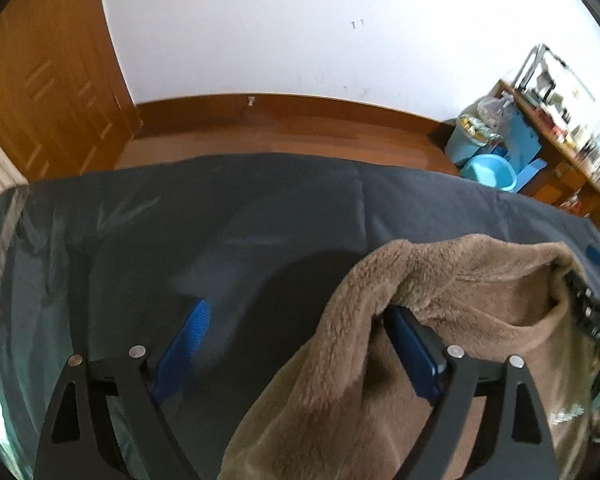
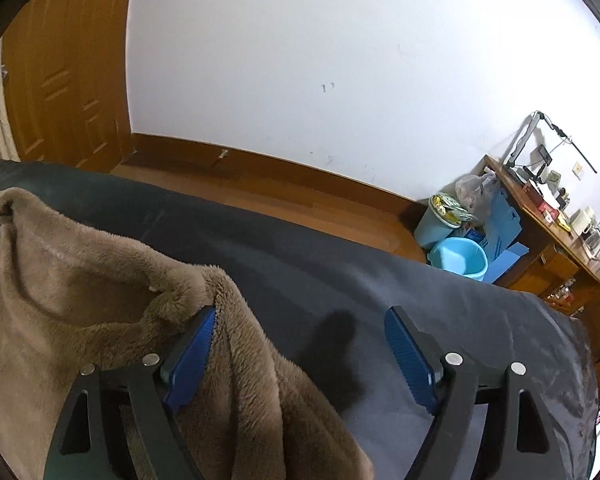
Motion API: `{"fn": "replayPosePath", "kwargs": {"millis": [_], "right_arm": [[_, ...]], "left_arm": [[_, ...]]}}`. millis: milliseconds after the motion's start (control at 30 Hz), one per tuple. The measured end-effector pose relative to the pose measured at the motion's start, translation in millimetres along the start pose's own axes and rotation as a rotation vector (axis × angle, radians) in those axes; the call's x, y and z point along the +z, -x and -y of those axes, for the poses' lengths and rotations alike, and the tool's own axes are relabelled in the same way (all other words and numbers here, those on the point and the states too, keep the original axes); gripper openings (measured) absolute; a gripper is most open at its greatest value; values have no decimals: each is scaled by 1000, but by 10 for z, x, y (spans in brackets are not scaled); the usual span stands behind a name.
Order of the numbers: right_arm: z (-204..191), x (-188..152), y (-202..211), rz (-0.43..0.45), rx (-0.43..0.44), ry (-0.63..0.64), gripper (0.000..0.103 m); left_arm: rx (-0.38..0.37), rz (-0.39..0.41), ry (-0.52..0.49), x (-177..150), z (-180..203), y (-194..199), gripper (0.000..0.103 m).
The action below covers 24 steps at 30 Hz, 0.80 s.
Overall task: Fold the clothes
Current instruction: 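Lower both held corners and lay the blanket flat onto the bed, then open both grippers and release the blanket spread on the bed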
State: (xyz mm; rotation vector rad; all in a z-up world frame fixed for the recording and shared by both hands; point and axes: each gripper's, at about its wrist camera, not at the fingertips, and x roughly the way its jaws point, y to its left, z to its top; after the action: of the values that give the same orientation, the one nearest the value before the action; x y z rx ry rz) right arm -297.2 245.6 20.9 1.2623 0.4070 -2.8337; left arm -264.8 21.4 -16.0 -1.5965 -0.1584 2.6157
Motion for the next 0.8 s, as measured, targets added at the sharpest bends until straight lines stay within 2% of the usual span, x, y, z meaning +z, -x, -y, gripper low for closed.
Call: {"fn": "replayPosePath", "kwargs": {"millis": [167,333,467,567,667,800], "right_arm": [[-65,-243,613,83,33,48,84],[-190,-656,1325,120,150,84,84],[-358,-1160,1771,90,287,107,84],[-504,-1537,1995,66,359,103,84],[-629,-1867,2151,75,366,95,84],[-654,-2081,2142,79,387,26,84]], "left_arm": [[-78,11,45,-211,-306,354,92],[-117,22,53,-651,-517,693,92],[-150,19,57,-1067,-664,896,92],[-175,17,60,-1380,-775,1048,93],[-199,15,63,-1692,-886,1200,93],[-229,13,68,-2096,-1025,1386,93]]}}
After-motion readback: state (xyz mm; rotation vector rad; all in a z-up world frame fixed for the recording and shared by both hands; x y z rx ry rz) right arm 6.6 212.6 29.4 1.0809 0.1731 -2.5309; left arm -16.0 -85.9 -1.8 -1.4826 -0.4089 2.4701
